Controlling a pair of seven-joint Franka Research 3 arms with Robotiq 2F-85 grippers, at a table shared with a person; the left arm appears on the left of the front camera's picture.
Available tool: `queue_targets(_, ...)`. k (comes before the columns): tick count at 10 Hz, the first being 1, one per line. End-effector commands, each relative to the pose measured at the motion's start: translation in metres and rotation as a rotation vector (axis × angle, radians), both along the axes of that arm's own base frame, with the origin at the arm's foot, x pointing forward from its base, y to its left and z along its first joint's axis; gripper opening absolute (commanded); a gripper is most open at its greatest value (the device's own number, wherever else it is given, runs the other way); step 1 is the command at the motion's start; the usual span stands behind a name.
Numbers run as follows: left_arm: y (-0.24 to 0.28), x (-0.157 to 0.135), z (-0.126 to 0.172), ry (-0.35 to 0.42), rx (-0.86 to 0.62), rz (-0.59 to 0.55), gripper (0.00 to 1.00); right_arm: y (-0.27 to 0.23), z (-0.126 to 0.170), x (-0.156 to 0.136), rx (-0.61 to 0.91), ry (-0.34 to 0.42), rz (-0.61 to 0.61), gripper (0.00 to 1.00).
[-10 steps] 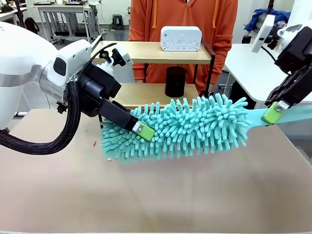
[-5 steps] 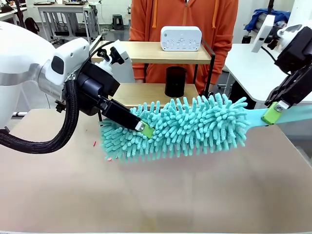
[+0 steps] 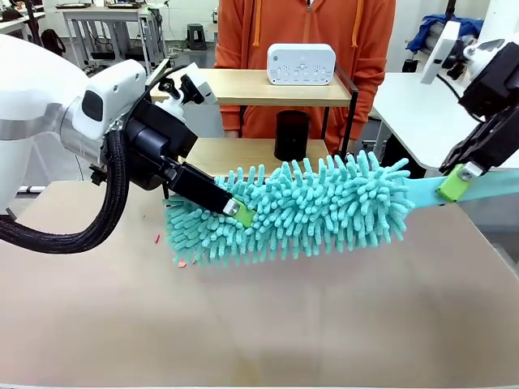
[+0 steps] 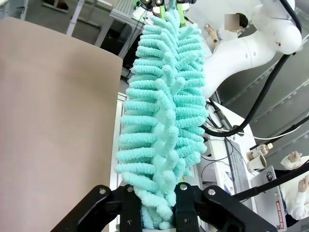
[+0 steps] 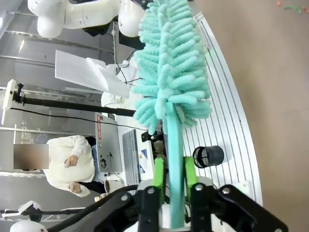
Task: Clean the shelf.
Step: Hand the Duster back to the human.
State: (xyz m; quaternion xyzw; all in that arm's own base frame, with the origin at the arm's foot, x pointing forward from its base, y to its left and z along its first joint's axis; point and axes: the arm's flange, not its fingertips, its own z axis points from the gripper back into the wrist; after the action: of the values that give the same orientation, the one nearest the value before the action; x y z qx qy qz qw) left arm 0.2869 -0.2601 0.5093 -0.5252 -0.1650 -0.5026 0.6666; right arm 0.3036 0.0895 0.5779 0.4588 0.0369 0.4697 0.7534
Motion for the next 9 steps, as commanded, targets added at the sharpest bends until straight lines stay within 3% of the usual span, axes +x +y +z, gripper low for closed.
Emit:
queue_targets(1, 0.01, 0.003, 0.001, -0.027, -0.027, -0.003, 0.0, -0.012, 0.003, 0.004, 0.085, -0.007, -0.081, 1.0)
queue_targets(2, 0.016, 0.003, 0.001, -0.028, -0.027, -0.015, 0.0, -0.023, 0.003, 0.008, 0.143, -0.012, -0.162, 0.75)
queue_targets(3, 0.024, 0.003, 0.001, -0.019, -0.031, -0.026, 0.0, -0.04, 0.002, 0.017, 0.253, 0.009, -0.321, 1.0)
queue_targets(5, 0.043, 0.002, 0.001, -0.005, -0.045, -0.045, 0.0, -0.084, -0.021, 0.04, 0.268, 0.129, -0.876, 1.0)
queue_targets(6, 0.055, 0.001, 0.002, -0.003, -0.054, -0.042, 0.0, -0.108, -0.043, 0.052, 0.292, 0.24, -1.072, 1.0)
queue_targets(7, 0.07, -0.002, 0.004, 0.014, -0.08, -0.033, 0.0, -0.128, -0.076, 0.059, 0.239, 0.391, -1.171, 1.0)
queue_targets(8, 0.086, -0.005, 0.006, 0.022, -0.11, -0.008, 0.0, -0.137, -0.107, 0.06, 0.21, 0.54, -1.17, 1.0)
queue_targets(9, 0.104, -0.008, 0.008, 0.037, -0.141, 0.021, 0.0, -0.141, -0.134, 0.055, 0.169, 0.633, -1.182, 1.0)
